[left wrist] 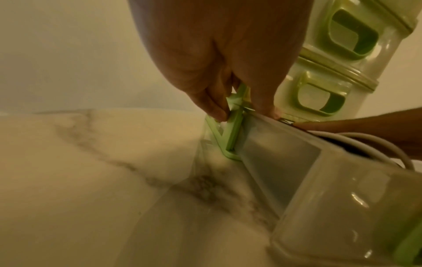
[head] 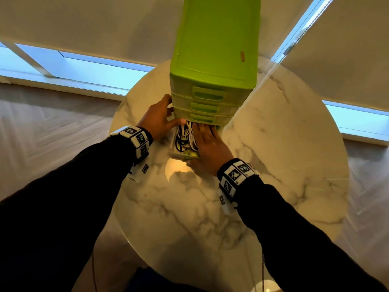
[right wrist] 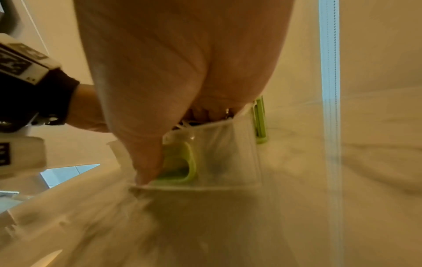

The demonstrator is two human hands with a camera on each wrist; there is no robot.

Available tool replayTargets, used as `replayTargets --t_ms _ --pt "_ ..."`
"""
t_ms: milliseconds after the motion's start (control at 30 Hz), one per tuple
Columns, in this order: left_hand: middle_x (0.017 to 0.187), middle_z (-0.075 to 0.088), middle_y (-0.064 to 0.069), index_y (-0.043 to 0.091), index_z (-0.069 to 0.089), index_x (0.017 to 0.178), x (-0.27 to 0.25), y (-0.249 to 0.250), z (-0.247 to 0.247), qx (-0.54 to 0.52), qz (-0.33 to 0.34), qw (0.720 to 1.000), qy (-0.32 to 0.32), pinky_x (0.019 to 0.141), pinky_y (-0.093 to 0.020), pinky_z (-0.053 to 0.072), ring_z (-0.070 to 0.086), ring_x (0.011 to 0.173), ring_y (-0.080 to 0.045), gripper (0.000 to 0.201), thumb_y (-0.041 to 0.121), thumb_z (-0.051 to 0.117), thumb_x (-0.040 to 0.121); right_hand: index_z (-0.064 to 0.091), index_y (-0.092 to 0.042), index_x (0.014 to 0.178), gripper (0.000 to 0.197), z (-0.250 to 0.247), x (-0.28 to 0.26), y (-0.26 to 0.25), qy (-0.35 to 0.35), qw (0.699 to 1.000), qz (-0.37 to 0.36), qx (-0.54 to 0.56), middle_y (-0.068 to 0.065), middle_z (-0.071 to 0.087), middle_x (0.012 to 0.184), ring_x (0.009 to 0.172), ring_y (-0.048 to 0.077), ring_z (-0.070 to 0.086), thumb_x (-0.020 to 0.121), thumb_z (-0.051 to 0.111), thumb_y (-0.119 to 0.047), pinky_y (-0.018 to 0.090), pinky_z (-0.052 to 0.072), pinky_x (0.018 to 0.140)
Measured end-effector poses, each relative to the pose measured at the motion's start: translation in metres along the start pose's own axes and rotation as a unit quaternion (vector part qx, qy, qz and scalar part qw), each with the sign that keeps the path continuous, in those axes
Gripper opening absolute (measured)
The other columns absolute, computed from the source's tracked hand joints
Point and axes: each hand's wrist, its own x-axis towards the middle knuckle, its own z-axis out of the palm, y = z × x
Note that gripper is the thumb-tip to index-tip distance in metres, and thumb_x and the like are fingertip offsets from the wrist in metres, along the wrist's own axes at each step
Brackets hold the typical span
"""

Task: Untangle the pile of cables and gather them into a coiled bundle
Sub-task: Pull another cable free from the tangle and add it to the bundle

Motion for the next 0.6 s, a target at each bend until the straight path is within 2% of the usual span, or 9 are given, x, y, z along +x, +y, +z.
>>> replayTargets --t_ms 133,200,267,367,433,533,600 --pt "0.144 0.057 -0.004 0.013 0.037 0.144 0.0 0.002 0.0 0.013 0.0 1.0 -0.004 0.098 -0.037 0.052 0.061 0.124 -0.024 0.073 0.032 0.078 0.087 0.035 0.007 0.149 0.098 0.016 -0.017 -0.002 0.096 0.995 -0.016 -0.018 0.029 0.033 0.155 0.146 0.042 0.03 0.081 0.074 -0.051 0.057 0.028 0.118" --pt "0.144 0.057 -0.004 0.013 0.037 0.143 -0.001 0.003 0.0 0.009 -0.001 1.0 -0.003 0.098 -0.037 0.052 0.061 0.124 -0.024 0.072 0.031 0.078 0.087 0.041 0.006 0.146 0.083 0.022 -0.026 -0.003 0.143 0.988 -0.039 -0.041 0.027 0.039 0.153 0.145 0.039 0.035 0.087 0.073 -0.041 0.053 0.032 0.117" --pt "0.144 0.057 -0.004 0.012 0.037 0.142 -0.002 0.004 0.001 -0.002 -0.001 1.0 -0.002 0.098 -0.038 0.053 0.062 0.123 -0.024 0.071 0.03 0.078 0.087 0.042 0.004 0.147 0.065 0.032 -0.037 -0.003 0.189 0.977 -0.074 -0.063 0.024 0.039 0.154 0.145 0.034 0.036 0.093 0.07 -0.022 0.046 0.033 0.119" --pt "0.145 0.056 -0.004 0.011 0.036 0.144 -0.001 0.004 -0.002 -0.011 0.001 1.0 -0.008 0.093 -0.028 0.05 0.062 0.122 -0.023 0.071 0.026 0.077 0.088 0.044 0.0 0.147 0.051 0.033 -0.039 0.003 0.193 0.972 -0.098 -0.092 0.02 0.042 0.154 0.144 0.031 0.041 0.099 0.056 -0.009 0.044 0.039 0.115" --pt "0.148 0.053 -0.004 0.011 0.034 0.146 0.002 0.004 -0.005 0.0 0.003 1.0 -0.022 0.091 -0.025 0.047 0.061 0.123 -0.023 0.071 0.025 0.075 0.09 0.05 -0.005 0.144 0.045 0.021 -0.026 0.003 0.202 0.969 -0.061 -0.128 0.015 0.05 0.149 0.138 0.03 0.048 0.099 0.046 -0.01 0.044 0.043 0.108" --pt "0.149 0.051 -0.004 0.01 0.034 0.146 0.004 0.004 -0.008 0.022 0.002 0.999 -0.028 0.084 -0.015 0.045 0.06 0.124 -0.024 0.069 0.024 0.074 0.091 0.061 -0.012 0.132 0.04 0.007 -0.009 -0.001 0.255 0.959 -0.002 -0.123 0.009 0.059 0.126 0.111 0.033 0.055 0.092 0.056 -0.012 0.041 0.042 0.087" --pt "0.149 0.052 -0.004 0.01 0.034 0.146 0.004 0.003 -0.008 0.023 0.0 0.999 -0.025 0.082 -0.011 0.045 0.06 0.123 -0.023 0.07 0.024 0.074 0.091 0.061 -0.011 0.132 0.042 0.012 -0.013 -0.002 0.273 0.955 -0.004 -0.113 0.009 0.061 0.116 0.101 0.032 0.056 0.09 0.062 -0.011 0.04 0.041 0.08"
